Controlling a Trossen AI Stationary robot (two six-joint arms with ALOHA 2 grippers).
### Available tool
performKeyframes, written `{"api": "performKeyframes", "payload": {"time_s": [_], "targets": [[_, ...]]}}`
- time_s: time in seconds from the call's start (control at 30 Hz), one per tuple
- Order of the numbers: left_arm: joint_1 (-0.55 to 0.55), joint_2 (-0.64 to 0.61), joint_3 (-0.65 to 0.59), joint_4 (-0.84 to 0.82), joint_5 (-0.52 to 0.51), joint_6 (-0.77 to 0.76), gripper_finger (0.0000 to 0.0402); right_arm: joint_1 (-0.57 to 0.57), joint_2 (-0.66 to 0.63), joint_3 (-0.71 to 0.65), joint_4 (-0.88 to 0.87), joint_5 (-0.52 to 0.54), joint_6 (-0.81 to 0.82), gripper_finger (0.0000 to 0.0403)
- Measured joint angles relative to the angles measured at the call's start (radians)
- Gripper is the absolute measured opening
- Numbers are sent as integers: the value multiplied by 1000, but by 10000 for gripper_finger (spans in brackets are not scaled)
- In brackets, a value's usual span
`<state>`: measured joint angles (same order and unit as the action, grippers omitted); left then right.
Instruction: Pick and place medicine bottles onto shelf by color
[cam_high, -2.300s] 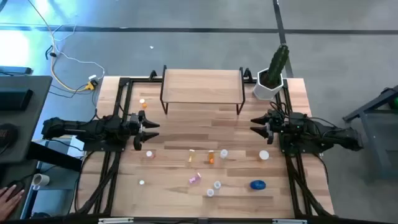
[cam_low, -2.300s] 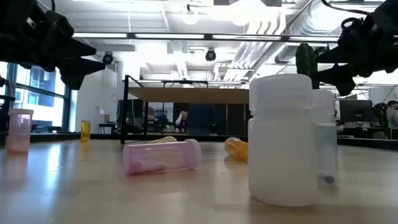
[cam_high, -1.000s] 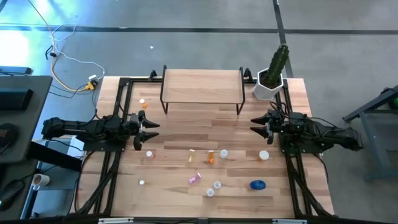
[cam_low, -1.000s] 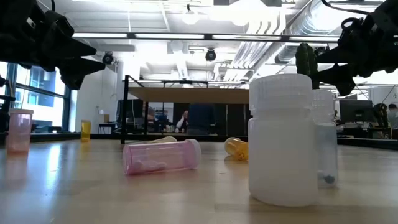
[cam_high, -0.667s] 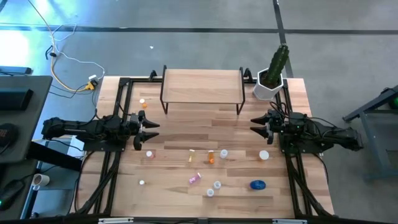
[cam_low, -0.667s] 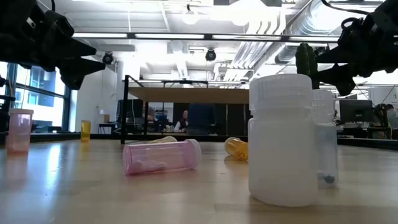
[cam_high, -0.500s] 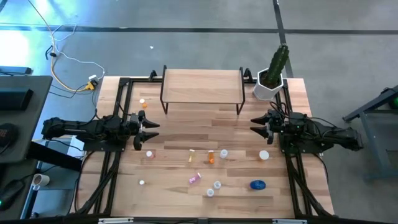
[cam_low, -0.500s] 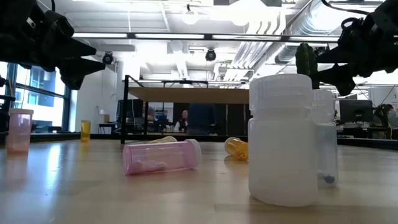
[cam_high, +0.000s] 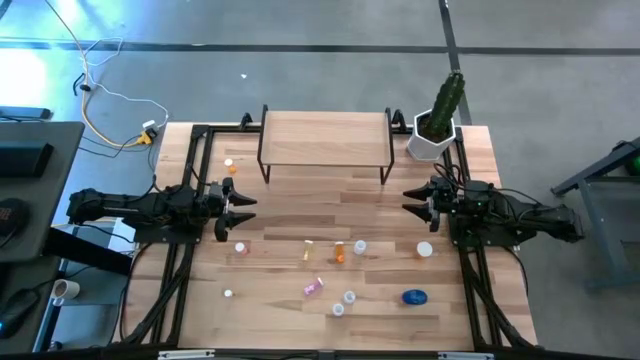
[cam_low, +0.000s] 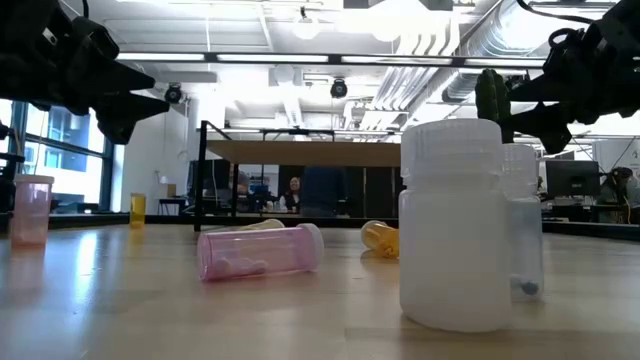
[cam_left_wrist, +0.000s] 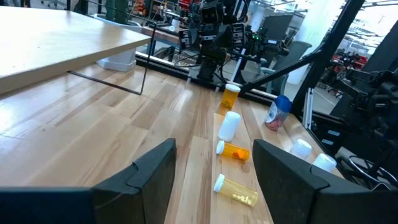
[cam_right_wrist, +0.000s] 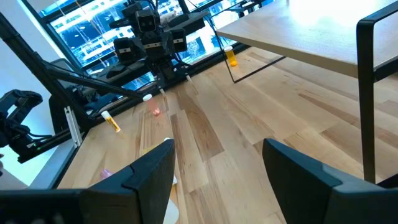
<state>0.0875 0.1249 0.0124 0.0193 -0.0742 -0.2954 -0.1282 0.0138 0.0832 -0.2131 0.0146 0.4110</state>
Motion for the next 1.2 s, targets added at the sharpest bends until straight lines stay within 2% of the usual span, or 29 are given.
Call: {"api": "performKeyframes", "payload": {"time_s": [0.13, 0.8, 1.2], "targets": [[0, 0, 0, 0, -9, -20, 202, 0, 0, 0, 0, 0, 0, 234], [-1, 0, 0, 11, -16, -447, 202, 0, 0, 0, 0, 0, 0, 234], [-1, 0, 0, 19, -12, -450, 202, 0, 0, 0, 0, 0, 0, 234]]}}
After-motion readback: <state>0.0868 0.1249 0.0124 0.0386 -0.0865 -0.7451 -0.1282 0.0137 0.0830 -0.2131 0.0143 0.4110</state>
